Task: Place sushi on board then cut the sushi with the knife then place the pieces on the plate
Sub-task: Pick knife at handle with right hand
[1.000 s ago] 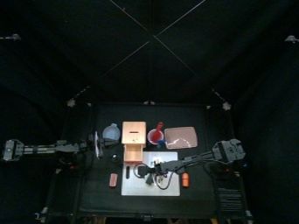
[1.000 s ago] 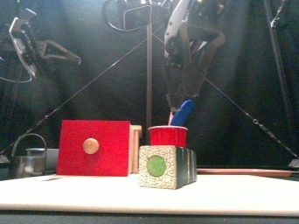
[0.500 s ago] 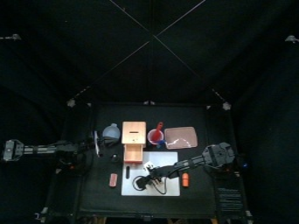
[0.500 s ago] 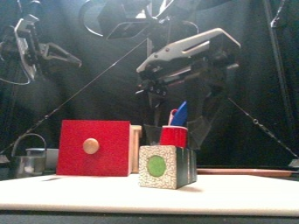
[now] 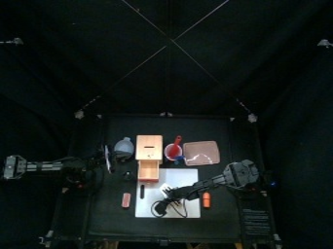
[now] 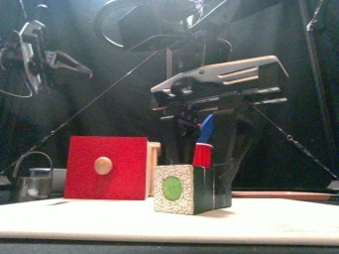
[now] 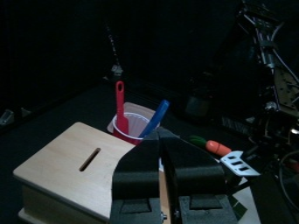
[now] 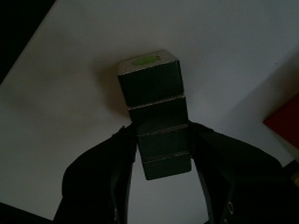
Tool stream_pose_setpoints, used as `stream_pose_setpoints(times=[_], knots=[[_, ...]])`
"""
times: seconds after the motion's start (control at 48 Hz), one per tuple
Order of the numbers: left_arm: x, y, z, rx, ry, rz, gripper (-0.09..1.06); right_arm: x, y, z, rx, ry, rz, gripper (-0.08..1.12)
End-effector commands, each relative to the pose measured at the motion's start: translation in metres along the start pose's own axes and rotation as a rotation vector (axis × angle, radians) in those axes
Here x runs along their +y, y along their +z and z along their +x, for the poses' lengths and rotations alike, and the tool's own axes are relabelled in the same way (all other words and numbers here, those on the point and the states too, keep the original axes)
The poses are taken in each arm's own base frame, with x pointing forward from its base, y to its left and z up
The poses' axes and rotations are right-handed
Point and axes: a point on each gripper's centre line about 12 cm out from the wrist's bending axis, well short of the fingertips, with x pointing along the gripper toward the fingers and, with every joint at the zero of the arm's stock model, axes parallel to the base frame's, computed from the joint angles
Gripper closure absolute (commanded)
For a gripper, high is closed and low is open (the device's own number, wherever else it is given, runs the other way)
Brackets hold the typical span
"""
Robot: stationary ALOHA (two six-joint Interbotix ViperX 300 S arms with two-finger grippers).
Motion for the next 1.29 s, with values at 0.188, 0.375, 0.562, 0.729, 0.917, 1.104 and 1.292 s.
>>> stream_pose_setpoints(times=[0.188, 0.375, 0.562, 0.729, 0.917, 1.104, 1.292], knots=[[0.001, 0.01, 0.004, -0.032, 0.022, -0.039, 0.67, 0.001, -0.011, -0.025, 0.073, 0.045, -0.262, 0.5], [0.007, 0.014, 0.004, -0.062, 0.057, -0.059, 0.67, 0.001, -0.005, -0.051, -0.01, 0.025, -0.268, 0.5], [0.009, 0.015, 0.004, -0.079, 0.067, -0.05, 0.67, -0.004, 0.008, -0.047, -0.013, 0.005, -0.29, 0.5], [0.011, 0.012, 0.003, -0.071, 0.071, -0.043, 0.67, -0.018, 0.023, -0.044, 0.003, -0.015, -0.301, 0.5], [0.011, 0.011, 0.002, -0.067, 0.07, -0.035, 0.67, -0.017, 0.035, -0.039, -0.005, -0.034, -0.313, 0.49], [0.012, 0.012, 0.002, -0.074, 0.071, -0.034, 0.67, -0.008, 0.036, -0.036, 0.015, -0.052, -0.345, 0.49], [0.012, 0.012, 0.002, -0.079, 0.071, -0.034, 0.67, 0.0, 0.031, -0.033, 0.026, -0.033, -0.354, 0.49]])
